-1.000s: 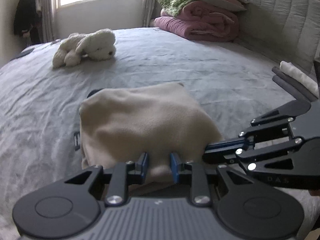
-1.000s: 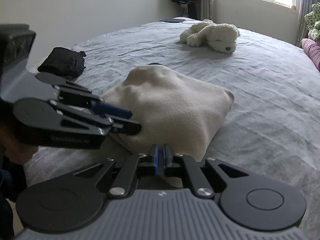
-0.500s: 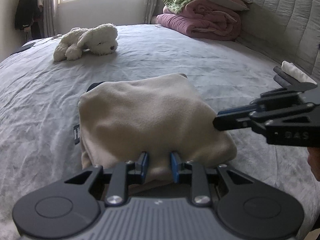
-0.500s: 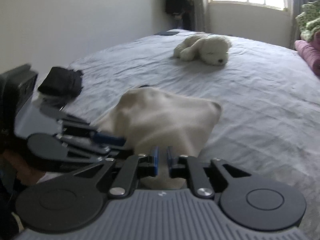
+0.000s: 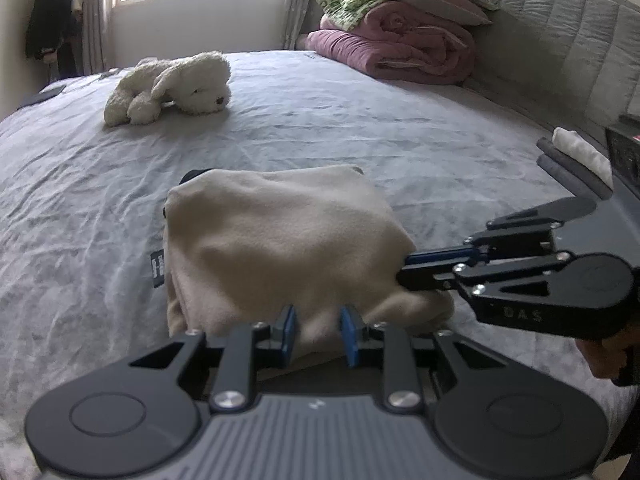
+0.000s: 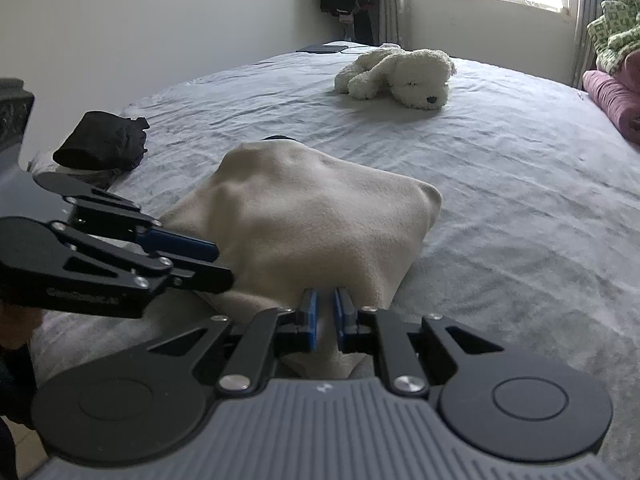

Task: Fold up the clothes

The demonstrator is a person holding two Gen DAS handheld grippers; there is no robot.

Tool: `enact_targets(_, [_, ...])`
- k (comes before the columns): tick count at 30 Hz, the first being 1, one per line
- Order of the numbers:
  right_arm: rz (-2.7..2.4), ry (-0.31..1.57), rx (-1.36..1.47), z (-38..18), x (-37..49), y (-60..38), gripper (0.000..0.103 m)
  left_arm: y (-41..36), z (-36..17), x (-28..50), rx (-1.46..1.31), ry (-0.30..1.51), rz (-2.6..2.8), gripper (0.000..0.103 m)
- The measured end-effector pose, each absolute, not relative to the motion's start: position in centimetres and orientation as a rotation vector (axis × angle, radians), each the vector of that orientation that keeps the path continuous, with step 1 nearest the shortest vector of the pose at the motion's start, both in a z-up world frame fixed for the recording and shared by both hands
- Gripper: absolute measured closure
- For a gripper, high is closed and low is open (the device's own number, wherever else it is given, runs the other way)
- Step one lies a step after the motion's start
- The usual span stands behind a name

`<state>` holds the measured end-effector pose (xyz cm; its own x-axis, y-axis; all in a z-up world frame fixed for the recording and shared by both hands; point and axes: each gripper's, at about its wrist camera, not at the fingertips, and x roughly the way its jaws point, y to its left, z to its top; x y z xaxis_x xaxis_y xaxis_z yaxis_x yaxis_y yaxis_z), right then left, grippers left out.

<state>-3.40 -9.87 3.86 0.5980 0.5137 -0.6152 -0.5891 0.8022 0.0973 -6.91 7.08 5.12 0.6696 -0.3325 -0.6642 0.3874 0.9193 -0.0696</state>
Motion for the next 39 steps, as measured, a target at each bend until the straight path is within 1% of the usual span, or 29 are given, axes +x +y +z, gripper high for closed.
enact_targets(7, [0.64, 0.671, -0.127, 3.9, -3.6, -9.8, 0.088, 7.4, 3.9, -6.1, 0.063, 0.774, -0.402, 0.076])
enact_targets(15, [0.647, 0.653, -0.148, 4.3, -3.6, -9.7, 0.089, 7.4, 3.8, -6.1, 0.067, 0.782, -0.404, 0.076])
enact_targets(18, [0.638, 0.612, -0.109, 5.2, -3.4, -10.2, 0.089, 7.4, 3.8, -6.2, 0.074, 0.783, -0.403, 0.076])
enact_targets(20, [0.628, 0.58, -0.09, 5.6, -3.1, -10.3, 0.086, 7.3, 3.8, -6.2, 0.077, 0.784, -0.403, 0.076])
enact_targets(26, [0.61, 0.605, -0.116, 3.9, -1.5, -9.6, 0.086, 7.3, 3.8, -6.1, 0.084, 0.784, -0.406, 0.076])
enact_targets(30, [0.61, 0.626, -0.095, 3.7, -1.2, -9.7, 0.086, 7.3, 3.8, -6.0, 0.087, 0.783, -0.405, 0.076])
enact_targets(37, [0.6, 0.56, -0.012, 5.1, -1.0, -10.5, 0.086, 7.2, 3.9, -6.1, 0.092, 0.785, -0.401, 0.076])
enact_targets(39, [0.584, 0.566, -0.017, 4.7, -0.3, -10.3, 0.086, 7.2, 3.9, -6.1, 0.093, 0.785, -0.402, 0.076])
